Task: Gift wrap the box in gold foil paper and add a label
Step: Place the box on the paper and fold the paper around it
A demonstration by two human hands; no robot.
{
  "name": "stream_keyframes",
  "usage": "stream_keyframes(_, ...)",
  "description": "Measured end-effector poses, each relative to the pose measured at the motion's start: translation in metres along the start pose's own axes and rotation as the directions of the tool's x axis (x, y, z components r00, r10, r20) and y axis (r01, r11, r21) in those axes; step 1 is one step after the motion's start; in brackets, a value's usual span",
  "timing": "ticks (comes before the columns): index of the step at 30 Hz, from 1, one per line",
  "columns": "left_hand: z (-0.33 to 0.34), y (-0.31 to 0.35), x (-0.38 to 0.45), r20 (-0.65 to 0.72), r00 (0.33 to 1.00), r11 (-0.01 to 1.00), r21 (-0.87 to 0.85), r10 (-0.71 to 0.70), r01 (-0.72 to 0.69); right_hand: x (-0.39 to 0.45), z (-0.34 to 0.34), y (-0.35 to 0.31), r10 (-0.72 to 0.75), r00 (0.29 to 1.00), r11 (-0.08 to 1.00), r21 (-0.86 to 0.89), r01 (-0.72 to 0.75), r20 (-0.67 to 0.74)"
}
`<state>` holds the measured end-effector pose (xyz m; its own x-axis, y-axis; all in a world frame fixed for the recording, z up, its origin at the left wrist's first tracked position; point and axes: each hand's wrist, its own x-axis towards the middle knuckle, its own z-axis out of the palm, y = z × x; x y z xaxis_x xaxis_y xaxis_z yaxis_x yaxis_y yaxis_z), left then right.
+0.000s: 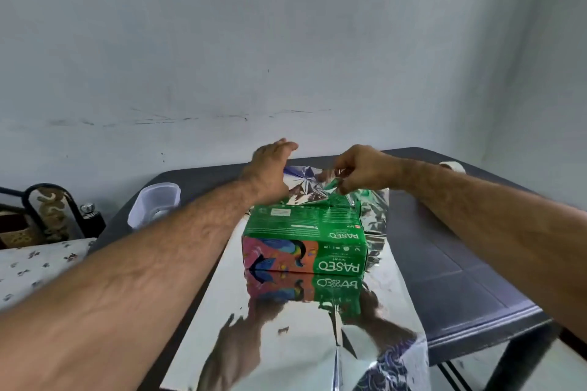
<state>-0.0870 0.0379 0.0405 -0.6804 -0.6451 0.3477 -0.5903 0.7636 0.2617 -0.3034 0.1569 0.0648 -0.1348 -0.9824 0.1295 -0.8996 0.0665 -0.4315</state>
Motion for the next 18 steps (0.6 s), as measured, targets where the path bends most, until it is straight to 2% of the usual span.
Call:
stream_keyframes(3,-0.007,-0.007,0.018,0.252,0.967,0.999,0.048,-0.026,0.014,-0.006,-0.002,-0.008,-0.079,0.996,0.986,-0.148,0.072,-0.043)
stream_keyframes(5,-0.011,-0.013,0.021,0.309,0.951,0.998,0.057,-0.019,0.002,-0.009,-0.006,-0.01,-0.096,0.993,0.971,-0.227,0.078,-0.07)
stream_keyframes(9,-0.023,-0.031,0.02,0.119,0.993,0.99,0.141,-0.002,-0.015,-0.015,-0.015,-0.004,-0.083,0.987,0.951,-0.307,0.039,-0.134)
stream_keyframes(12,-0.028,-0.045,0.008,-0.009,0.996,0.989,0.122,0.086,-0.084,-0.027,-0.017,-0.003,-0.122,0.981,0.946,-0.315,0.071,-0.147)
stream_keyframes(15,-0.028,-0.057,-0.017,-0.1,0.963,0.961,0.154,0.249,-0.232,-0.042,-0.009,-0.004,-0.201,0.966,0.93,-0.34,0.136,-0.163)
stream_keyframes(18,-0.02,-0.067,-0.046,-0.093,0.895,0.876,0.273,0.437,-0.399,-0.056,0.008,-0.006,-0.253,0.966,0.906,-0.364,0.214,-0.06)
